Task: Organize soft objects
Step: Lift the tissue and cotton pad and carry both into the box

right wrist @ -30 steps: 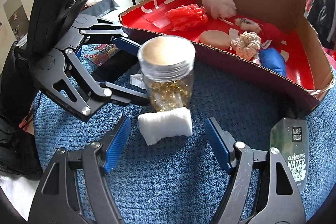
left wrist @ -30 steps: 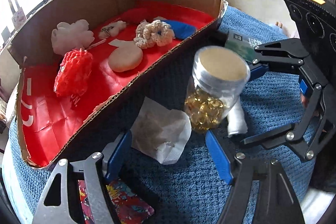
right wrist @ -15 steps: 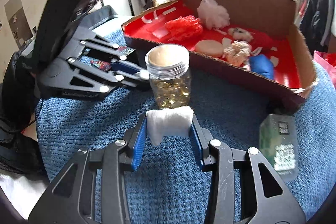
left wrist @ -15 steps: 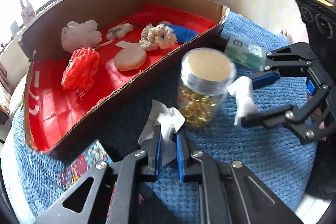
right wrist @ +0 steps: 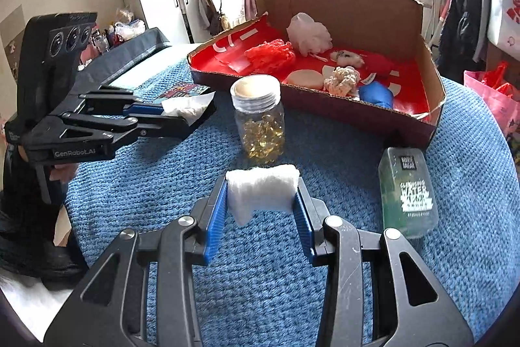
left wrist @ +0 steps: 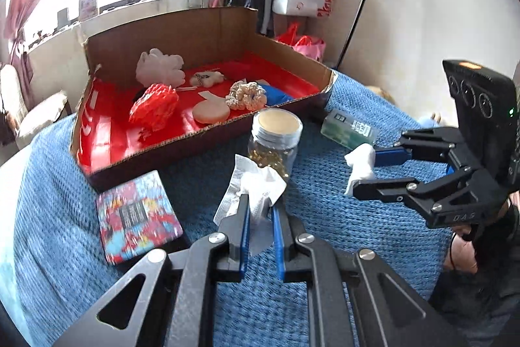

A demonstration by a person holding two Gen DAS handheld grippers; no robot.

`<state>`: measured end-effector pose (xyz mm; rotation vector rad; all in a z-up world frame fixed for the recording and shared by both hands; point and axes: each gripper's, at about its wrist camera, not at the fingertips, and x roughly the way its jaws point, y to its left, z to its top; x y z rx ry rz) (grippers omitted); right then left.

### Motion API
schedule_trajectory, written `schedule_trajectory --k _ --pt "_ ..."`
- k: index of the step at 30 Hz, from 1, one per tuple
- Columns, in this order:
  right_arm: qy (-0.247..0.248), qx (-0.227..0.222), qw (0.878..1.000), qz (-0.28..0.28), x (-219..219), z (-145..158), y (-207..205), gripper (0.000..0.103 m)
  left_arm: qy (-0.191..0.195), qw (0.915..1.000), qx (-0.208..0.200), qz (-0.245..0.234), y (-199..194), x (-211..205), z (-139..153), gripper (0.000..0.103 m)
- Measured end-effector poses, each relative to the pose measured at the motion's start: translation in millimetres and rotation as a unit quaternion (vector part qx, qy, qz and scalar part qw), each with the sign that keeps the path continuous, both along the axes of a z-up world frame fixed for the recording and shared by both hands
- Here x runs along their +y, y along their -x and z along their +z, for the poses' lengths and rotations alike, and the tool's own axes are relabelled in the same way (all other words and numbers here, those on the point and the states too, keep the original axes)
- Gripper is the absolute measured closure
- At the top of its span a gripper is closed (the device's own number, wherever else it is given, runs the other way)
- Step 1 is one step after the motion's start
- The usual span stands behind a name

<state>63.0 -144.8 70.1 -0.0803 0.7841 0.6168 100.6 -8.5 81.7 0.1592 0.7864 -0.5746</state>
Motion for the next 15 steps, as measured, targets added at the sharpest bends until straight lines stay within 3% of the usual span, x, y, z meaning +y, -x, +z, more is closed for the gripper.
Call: schedule_trajectory --k 6,15 --pt "-0.003 -0.006 1.000 0.002 0.5 4.0 12.2 0.066 0.028 0.9993 0.002 0.024 18.5 5.9 -1.8 0.090" --pt "0.003 -0.036 0.999 -0.026 -1.1 11.6 37.7 0.066 0.036 0.9976 -0.022 0.054 49.5 8.8 8.6 0.090"
